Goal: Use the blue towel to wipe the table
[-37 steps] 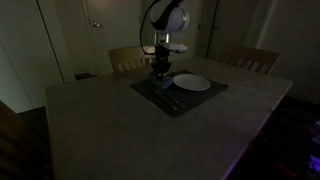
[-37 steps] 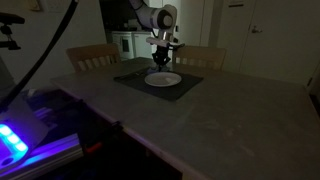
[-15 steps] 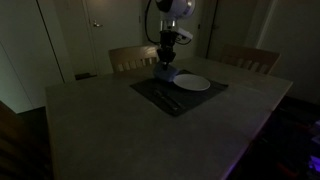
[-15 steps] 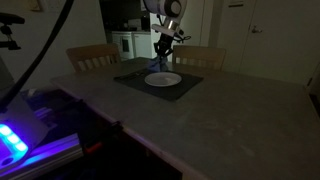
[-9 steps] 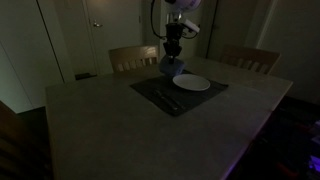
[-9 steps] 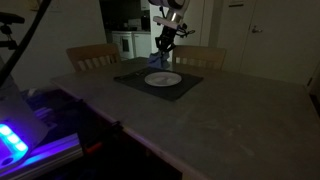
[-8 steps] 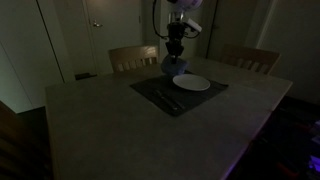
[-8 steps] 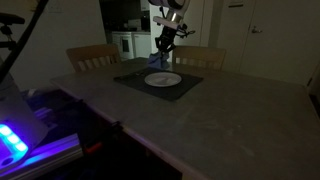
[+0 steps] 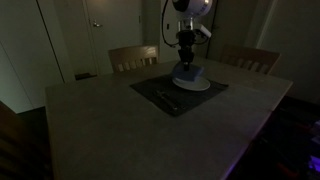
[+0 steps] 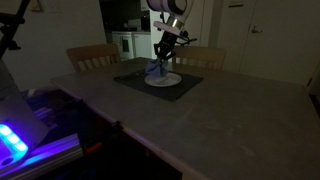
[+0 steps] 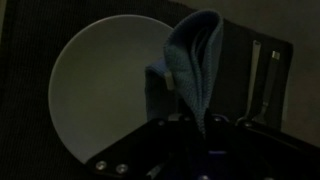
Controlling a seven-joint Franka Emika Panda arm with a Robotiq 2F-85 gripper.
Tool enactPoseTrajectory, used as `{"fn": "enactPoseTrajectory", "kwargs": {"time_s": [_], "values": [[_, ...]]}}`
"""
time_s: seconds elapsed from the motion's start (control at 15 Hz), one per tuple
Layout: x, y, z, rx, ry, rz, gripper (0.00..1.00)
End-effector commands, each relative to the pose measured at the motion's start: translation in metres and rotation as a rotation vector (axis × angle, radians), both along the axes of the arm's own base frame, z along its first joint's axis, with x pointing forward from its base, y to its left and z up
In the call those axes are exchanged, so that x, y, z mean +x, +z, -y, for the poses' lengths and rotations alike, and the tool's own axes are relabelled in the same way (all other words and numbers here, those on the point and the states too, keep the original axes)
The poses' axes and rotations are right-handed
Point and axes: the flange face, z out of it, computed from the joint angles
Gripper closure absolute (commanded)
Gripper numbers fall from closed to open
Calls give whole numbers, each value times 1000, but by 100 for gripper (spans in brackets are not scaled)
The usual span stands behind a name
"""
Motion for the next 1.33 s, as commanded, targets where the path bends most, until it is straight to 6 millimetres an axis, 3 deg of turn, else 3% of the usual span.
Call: {"fn": "enactPoseTrajectory", "kwargs": {"time_s": [0.0, 0.27, 0.33, 0.67, 0.73, 1.27], "values": [[-18, -11, 9, -3, 19, 28, 98], [-23, -22, 5, -3, -5, 80, 98], [-12, -29, 6, -11, -1, 43, 90], [-13, -31, 5, -13, -4, 58, 90], [-11, -36, 3, -3, -2, 54, 98], [-25, -61, 12, 24, -1, -9, 98]]}}
